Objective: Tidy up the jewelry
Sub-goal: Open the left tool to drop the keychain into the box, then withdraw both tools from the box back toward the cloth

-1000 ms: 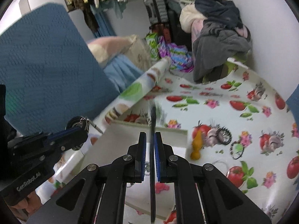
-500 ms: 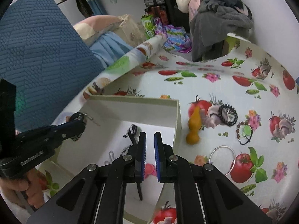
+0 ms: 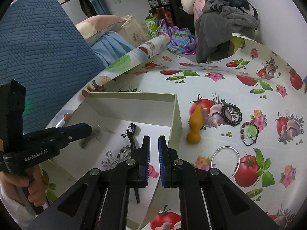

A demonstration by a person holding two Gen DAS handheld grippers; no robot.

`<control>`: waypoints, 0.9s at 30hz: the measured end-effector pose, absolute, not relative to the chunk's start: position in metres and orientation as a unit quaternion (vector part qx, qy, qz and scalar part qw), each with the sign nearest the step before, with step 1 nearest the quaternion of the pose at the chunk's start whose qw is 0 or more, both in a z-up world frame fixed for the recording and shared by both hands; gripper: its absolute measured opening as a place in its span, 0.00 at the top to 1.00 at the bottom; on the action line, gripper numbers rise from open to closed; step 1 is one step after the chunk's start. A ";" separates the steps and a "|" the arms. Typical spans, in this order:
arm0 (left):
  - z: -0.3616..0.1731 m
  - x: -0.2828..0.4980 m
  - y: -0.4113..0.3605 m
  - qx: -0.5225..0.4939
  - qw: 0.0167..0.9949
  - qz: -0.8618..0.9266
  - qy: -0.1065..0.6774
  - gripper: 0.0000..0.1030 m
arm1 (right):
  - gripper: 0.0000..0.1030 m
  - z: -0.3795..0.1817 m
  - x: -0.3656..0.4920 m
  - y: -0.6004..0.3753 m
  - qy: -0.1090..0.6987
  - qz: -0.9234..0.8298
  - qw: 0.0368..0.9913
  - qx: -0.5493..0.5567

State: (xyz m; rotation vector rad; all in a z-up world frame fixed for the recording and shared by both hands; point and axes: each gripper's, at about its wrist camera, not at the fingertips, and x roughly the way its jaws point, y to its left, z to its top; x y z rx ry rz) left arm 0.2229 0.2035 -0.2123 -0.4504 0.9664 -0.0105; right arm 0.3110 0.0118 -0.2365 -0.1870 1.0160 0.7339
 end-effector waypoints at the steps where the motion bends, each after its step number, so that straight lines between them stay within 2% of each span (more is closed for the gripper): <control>1: -0.212 0.222 0.204 -0.213 0.864 -0.003 0.457 0.52 | 0.93 -0.237 0.312 0.010 0.475 0.345 0.805 -0.083; 10: -0.193 0.220 0.208 -0.213 0.875 0.015 0.435 0.52 | 0.93 -0.227 0.315 -0.002 0.468 0.358 0.805 -0.063; 27: -0.095 0.210 0.176 -0.170 0.917 0.033 0.359 0.52 | 0.93 -0.157 0.318 -0.054 0.401 0.346 0.847 -0.046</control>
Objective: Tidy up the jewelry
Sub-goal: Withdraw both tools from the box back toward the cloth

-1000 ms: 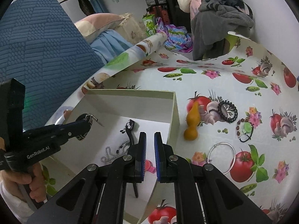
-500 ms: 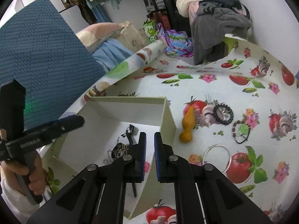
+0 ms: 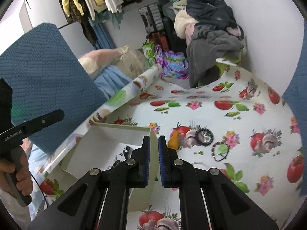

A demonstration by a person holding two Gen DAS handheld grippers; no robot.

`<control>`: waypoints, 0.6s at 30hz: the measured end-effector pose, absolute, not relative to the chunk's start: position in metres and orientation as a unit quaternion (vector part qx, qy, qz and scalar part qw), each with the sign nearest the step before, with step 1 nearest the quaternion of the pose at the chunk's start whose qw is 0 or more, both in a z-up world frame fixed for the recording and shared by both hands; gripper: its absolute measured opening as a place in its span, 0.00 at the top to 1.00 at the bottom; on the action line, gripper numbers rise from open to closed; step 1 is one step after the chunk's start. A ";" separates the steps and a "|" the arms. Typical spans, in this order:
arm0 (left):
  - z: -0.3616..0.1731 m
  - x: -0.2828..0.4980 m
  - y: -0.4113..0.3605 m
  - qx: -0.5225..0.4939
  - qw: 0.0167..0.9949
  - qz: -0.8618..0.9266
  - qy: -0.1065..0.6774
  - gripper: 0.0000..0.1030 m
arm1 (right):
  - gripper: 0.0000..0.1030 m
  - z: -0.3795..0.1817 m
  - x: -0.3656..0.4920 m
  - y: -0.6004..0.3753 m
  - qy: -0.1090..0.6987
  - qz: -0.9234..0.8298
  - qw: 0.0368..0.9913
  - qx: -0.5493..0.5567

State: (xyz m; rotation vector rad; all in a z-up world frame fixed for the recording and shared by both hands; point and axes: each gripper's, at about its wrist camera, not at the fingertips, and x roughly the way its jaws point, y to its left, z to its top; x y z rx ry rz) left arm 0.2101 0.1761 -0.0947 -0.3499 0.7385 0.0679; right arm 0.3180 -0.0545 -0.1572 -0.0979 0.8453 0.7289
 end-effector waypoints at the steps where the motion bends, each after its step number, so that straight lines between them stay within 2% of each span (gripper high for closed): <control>1: -0.090 0.209 0.172 -0.168 0.919 0.032 0.356 0.52 | 0.93 -0.152 0.317 -0.058 0.395 0.345 0.850 -0.046; 9: -0.073 0.204 0.131 -0.162 0.924 0.013 0.347 0.52 | 0.93 -0.122 0.306 -0.097 0.370 0.335 0.865 -0.038; 18: -0.098 0.216 0.084 -0.171 0.910 -0.021 0.377 0.52 | 0.93 -0.125 0.312 -0.142 0.384 0.303 0.872 -0.035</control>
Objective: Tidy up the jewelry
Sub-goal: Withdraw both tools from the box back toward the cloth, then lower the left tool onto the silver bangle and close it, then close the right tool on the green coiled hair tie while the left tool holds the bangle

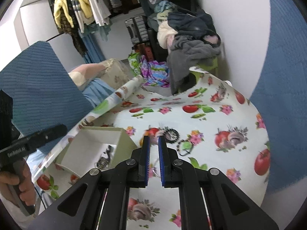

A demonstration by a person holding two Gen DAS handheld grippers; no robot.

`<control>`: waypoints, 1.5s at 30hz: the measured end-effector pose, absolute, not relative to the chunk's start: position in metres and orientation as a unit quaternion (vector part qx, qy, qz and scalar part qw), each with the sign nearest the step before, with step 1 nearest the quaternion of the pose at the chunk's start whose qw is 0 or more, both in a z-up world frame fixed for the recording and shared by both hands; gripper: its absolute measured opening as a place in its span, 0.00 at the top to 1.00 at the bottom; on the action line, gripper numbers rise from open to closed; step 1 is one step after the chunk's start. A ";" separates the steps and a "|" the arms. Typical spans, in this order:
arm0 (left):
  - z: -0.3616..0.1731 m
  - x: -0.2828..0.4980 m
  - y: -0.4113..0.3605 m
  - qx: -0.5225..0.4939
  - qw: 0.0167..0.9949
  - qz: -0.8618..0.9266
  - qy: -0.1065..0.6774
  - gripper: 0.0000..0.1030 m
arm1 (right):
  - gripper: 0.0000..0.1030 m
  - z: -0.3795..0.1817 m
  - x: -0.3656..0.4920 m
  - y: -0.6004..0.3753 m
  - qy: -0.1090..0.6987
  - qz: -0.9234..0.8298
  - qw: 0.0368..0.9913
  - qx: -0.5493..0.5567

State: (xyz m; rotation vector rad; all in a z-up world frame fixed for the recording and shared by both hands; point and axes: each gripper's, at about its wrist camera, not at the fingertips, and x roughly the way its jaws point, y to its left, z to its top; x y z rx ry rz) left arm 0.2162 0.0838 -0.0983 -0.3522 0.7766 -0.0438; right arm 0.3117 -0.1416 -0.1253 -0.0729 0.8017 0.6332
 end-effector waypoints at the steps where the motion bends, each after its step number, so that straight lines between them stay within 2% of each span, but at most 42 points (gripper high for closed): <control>1: -0.103 0.218 0.078 -0.173 0.908 -0.026 0.381 0.52 | 0.93 -0.128 0.314 -0.146 0.386 0.299 0.872 -0.035; 10: -0.162 0.246 0.023 -0.186 0.878 -0.071 0.436 0.52 | 0.92 -0.171 0.348 -0.174 0.429 0.281 0.858 -0.029; 14: -0.188 0.257 0.000 -0.185 0.868 -0.078 0.455 0.52 | 0.78 -0.194 0.373 -0.177 0.445 0.282 0.849 -0.033; 15: -0.195 0.261 -0.005 -0.182 0.866 -0.080 0.459 0.52 | 0.77 -0.200 0.380 -0.176 0.450 0.280 0.847 -0.036; 20: -0.233 0.282 -0.020 -0.183 0.854 -0.082 0.480 0.63 | 0.77 -0.231 0.409 -0.169 0.470 0.286 0.833 -0.058; 24: -0.260 0.300 -0.026 -0.167 0.854 -0.073 0.488 0.66 | 0.78 -0.251 0.427 -0.171 0.489 0.276 0.825 -0.059; 34: -0.293 0.324 -0.037 -0.112 0.860 -0.066 0.494 0.69 | 0.78 -0.279 0.451 -0.168 0.503 0.278 0.816 -0.058; 38: -0.297 0.327 -0.040 -0.097 0.867 -0.066 0.485 0.75 | 0.78 -0.287 0.455 -0.162 0.507 0.286 0.811 -0.061; 40: -0.299 0.328 -0.041 -0.089 0.868 -0.064 0.484 0.92 | 0.78 -0.291 0.456 -0.159 0.509 0.289 0.809 -0.061; 41: -0.300 0.328 -0.041 -0.089 0.869 -0.063 0.483 0.96 | 0.77 -0.293 0.456 -0.158 0.509 0.290 0.808 -0.062; 45: -0.300 0.329 -0.040 -0.097 0.865 -0.070 0.487 0.97 | 0.77 -0.300 0.459 -0.152 0.516 0.291 0.803 -0.063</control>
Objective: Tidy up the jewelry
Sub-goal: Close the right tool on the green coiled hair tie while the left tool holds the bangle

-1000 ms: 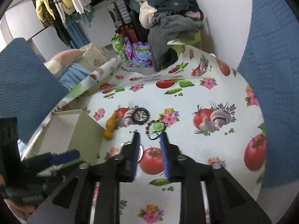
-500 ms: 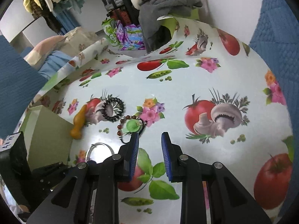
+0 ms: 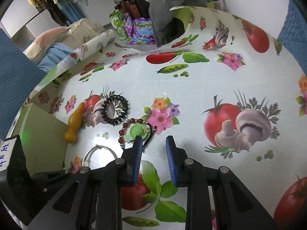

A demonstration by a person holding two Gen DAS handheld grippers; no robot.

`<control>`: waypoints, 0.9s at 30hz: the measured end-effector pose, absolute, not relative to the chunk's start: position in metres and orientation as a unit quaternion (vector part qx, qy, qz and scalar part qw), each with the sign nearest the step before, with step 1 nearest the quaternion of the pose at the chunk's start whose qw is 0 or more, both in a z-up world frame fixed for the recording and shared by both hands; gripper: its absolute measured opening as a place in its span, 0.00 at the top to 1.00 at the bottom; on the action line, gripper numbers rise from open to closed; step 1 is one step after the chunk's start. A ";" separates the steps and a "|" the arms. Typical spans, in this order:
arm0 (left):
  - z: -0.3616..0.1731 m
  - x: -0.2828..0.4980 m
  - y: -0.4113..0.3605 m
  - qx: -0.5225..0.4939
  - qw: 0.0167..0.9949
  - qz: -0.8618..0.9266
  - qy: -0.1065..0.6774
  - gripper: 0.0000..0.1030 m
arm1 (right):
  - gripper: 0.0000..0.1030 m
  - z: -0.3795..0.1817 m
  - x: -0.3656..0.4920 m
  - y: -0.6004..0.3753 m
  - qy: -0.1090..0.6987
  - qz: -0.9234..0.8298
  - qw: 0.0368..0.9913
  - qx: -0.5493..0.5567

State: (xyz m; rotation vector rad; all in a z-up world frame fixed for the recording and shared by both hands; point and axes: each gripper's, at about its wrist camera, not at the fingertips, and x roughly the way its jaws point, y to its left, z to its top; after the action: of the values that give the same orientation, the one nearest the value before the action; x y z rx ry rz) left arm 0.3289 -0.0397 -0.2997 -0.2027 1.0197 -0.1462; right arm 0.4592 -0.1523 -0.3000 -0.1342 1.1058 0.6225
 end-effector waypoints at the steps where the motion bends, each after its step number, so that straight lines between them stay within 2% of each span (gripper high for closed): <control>1: -0.300 0.328 -0.039 -0.099 0.865 -0.070 0.487 0.97 | 0.77 -0.300 0.459 -0.150 0.515 0.294 0.802 -0.064; 23: -0.290 0.311 -0.021 -0.171 0.856 -0.089 0.480 0.98 | 0.75 -0.320 0.452 -0.094 0.484 0.346 0.784 -0.179; 27: -0.290 0.310 -0.020 -0.175 0.855 -0.090 0.479 0.98 | 0.84 -0.320 0.449 -0.091 0.477 0.347 0.783 -0.198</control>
State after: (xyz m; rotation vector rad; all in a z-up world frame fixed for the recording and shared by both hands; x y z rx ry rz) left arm 0.3100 -0.0200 -0.2902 -0.3673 1.0077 -0.1898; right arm 0.4489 -0.0913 -0.3200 -0.4285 1.0302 0.7481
